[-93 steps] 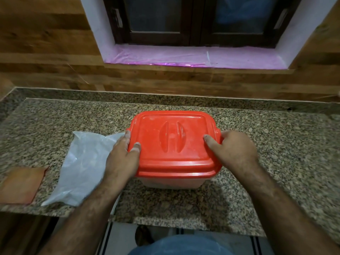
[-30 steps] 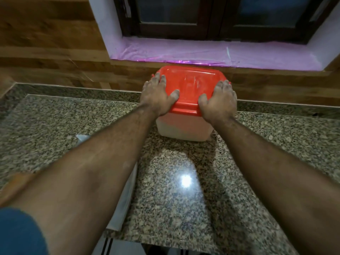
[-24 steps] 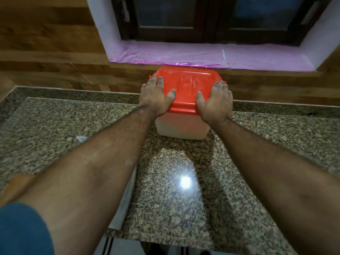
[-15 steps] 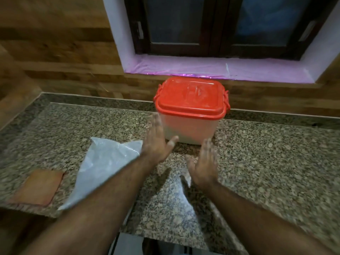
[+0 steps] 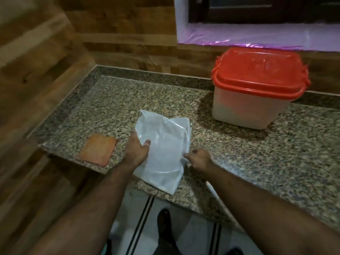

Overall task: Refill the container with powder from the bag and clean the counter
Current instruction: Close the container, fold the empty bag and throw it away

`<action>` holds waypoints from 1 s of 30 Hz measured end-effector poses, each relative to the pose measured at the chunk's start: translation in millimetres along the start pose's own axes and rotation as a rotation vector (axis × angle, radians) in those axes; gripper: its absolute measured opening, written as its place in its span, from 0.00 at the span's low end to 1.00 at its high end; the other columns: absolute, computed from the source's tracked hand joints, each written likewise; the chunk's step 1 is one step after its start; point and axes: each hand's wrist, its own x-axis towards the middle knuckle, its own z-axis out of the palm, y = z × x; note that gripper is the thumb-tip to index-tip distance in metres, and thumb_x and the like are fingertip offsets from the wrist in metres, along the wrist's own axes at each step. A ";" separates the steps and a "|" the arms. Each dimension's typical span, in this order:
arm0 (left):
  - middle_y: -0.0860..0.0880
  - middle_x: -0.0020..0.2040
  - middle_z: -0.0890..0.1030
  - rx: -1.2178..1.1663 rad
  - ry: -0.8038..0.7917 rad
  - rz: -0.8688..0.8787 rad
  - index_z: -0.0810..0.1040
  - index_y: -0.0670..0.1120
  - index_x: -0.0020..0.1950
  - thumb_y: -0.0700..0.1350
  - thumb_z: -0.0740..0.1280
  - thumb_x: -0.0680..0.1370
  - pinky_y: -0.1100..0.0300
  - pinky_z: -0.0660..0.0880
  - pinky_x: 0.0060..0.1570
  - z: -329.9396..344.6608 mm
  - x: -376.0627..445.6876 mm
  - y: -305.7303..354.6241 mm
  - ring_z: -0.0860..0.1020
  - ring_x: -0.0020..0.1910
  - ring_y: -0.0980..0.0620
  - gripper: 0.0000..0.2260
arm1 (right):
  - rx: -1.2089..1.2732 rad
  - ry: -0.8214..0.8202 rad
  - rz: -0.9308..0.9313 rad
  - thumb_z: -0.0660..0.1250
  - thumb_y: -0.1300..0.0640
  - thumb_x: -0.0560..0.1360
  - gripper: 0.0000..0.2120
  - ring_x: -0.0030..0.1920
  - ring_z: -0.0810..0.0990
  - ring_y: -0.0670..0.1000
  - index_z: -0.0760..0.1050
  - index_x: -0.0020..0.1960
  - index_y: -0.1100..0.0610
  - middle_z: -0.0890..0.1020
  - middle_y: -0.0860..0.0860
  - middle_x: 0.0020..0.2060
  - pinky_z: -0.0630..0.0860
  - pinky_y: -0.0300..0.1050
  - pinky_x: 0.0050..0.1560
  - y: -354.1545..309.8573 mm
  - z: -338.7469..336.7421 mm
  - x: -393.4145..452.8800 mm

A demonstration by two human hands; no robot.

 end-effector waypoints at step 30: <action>0.48 0.61 0.87 -0.331 -0.589 -0.022 0.79 0.45 0.73 0.27 0.72 0.78 0.45 0.83 0.63 -29.6 153.1 -80.7 0.86 0.60 0.48 0.26 | 0.324 -0.073 0.131 0.78 0.75 0.70 0.17 0.57 0.87 0.67 0.86 0.57 0.62 0.88 0.63 0.53 0.84 0.68 0.58 -42.3 19.1 23.6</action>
